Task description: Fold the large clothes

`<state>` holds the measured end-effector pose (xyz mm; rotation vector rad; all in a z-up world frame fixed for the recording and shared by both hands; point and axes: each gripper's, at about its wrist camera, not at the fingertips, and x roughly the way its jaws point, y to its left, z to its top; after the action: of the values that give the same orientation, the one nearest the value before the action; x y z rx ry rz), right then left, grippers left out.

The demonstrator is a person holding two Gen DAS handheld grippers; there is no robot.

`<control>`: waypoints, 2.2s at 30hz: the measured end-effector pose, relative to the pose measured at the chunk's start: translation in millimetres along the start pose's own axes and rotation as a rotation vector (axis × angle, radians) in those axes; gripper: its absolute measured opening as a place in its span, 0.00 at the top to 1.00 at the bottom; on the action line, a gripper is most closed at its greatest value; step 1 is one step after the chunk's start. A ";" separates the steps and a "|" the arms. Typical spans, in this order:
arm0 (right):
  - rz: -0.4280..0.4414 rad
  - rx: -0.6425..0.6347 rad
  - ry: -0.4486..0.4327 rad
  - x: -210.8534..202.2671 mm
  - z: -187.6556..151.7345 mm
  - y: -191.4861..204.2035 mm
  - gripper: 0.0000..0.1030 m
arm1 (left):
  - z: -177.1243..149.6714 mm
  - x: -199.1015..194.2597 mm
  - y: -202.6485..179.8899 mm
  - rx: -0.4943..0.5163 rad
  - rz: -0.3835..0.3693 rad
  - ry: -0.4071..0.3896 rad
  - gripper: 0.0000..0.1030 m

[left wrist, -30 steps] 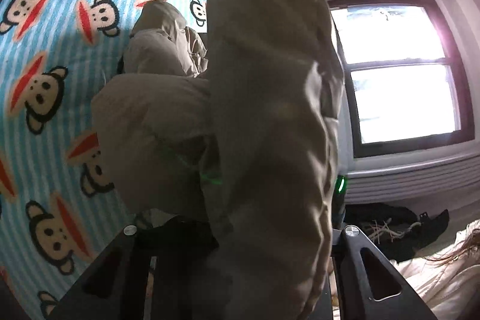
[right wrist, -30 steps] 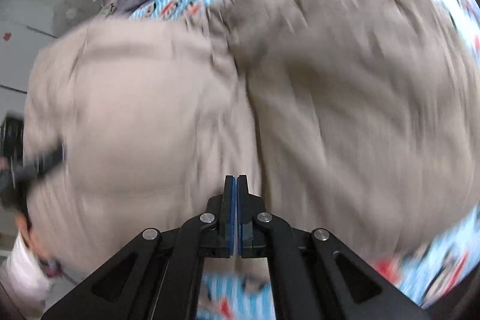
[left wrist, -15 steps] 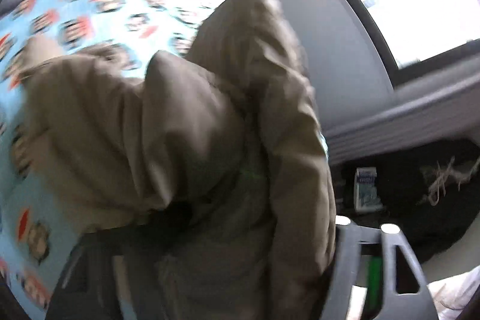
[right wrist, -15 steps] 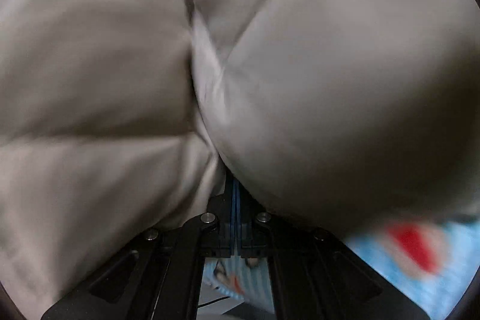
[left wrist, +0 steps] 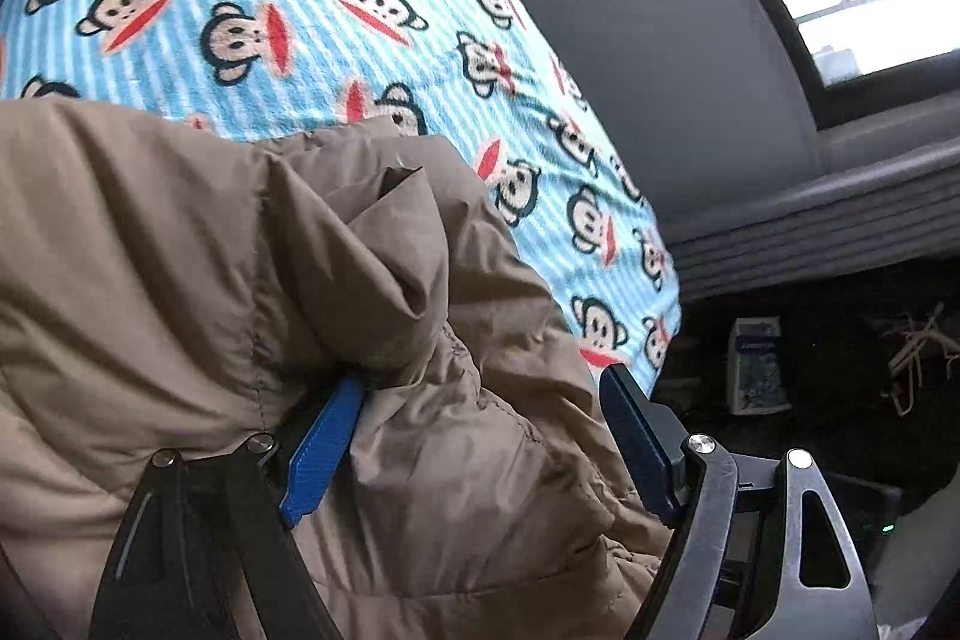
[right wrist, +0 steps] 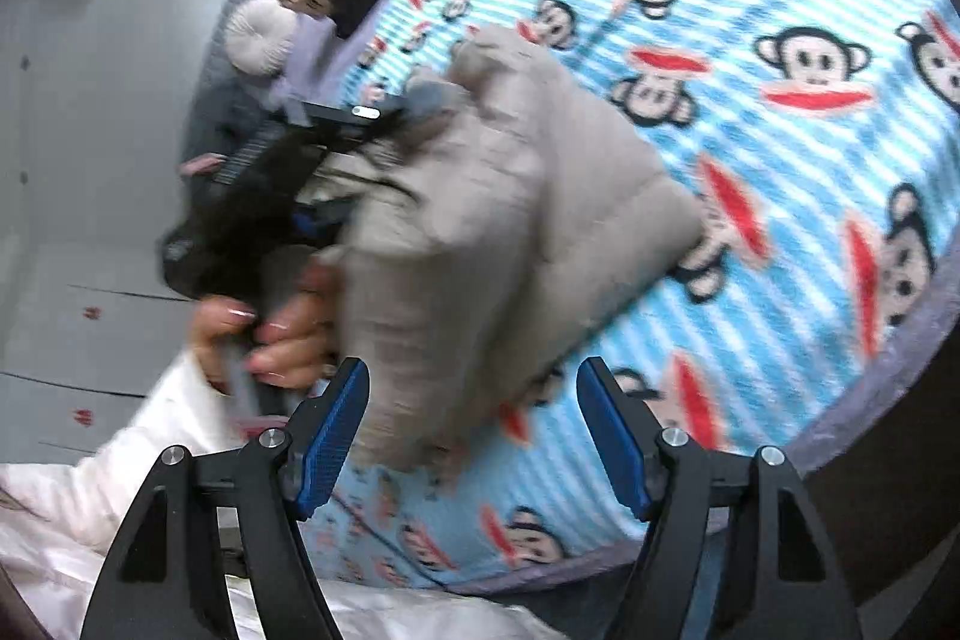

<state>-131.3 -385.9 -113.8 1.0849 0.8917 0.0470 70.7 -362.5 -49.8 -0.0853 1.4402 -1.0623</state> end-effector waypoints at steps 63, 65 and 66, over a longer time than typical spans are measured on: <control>-0.311 -0.230 0.238 78.5 142.4 -44.6 0.61 | -46.2 -40.6 55.6 -0.258 0.698 -0.195 0.00; -0.311 -0.234 0.245 77.3 144.7 -41.6 0.59 | -47.5 -41.9 59.9 -0.279 0.684 -0.193 0.00; -0.305 -0.237 0.244 75.7 146.1 -39.0 0.55 | -47.0 -42.7 60.8 -0.284 0.681 -0.192 0.00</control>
<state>-1.1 -480.7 -165.7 0.7231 1.2307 0.0310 73.8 -276.0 -65.8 0.0951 1.2937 -0.2838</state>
